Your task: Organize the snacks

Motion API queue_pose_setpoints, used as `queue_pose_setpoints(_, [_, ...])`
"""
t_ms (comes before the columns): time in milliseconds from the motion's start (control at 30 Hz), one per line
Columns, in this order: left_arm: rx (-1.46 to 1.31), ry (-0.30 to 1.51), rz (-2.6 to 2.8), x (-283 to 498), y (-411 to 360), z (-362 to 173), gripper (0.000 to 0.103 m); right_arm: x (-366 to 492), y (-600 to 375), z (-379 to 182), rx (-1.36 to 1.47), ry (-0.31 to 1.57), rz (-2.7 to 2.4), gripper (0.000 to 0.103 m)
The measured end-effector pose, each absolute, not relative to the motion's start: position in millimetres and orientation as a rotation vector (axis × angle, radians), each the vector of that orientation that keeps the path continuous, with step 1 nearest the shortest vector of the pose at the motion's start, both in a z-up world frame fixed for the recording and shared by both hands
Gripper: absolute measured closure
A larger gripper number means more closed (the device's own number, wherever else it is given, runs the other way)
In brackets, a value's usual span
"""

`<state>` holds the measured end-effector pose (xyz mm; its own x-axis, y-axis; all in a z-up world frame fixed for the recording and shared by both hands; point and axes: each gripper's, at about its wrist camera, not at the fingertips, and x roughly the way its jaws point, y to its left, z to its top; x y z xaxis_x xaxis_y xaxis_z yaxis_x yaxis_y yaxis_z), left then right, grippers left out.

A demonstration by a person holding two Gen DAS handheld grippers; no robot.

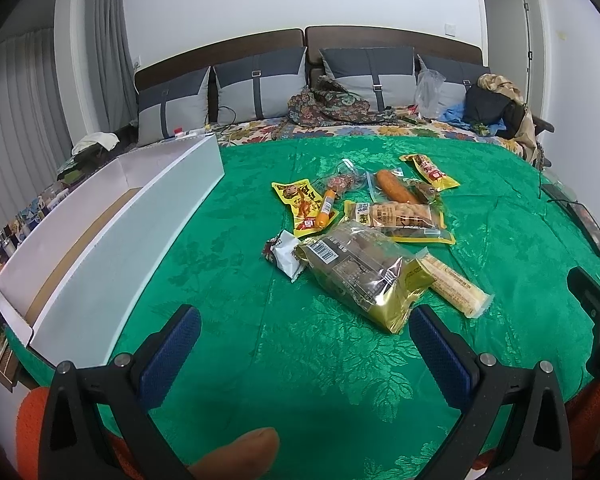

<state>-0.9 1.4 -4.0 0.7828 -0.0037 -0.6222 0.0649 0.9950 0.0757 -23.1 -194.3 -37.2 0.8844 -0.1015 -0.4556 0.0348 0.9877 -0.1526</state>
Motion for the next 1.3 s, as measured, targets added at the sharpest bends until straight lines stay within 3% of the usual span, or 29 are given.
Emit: queue_pose_setpoints(1300, [0.102, 0.683, -0.036, -1.5, 2.2, -9.7, 0.000, -21.2, -189.2, -43.6, -0.154, 0.487, -0.059, 0.011])
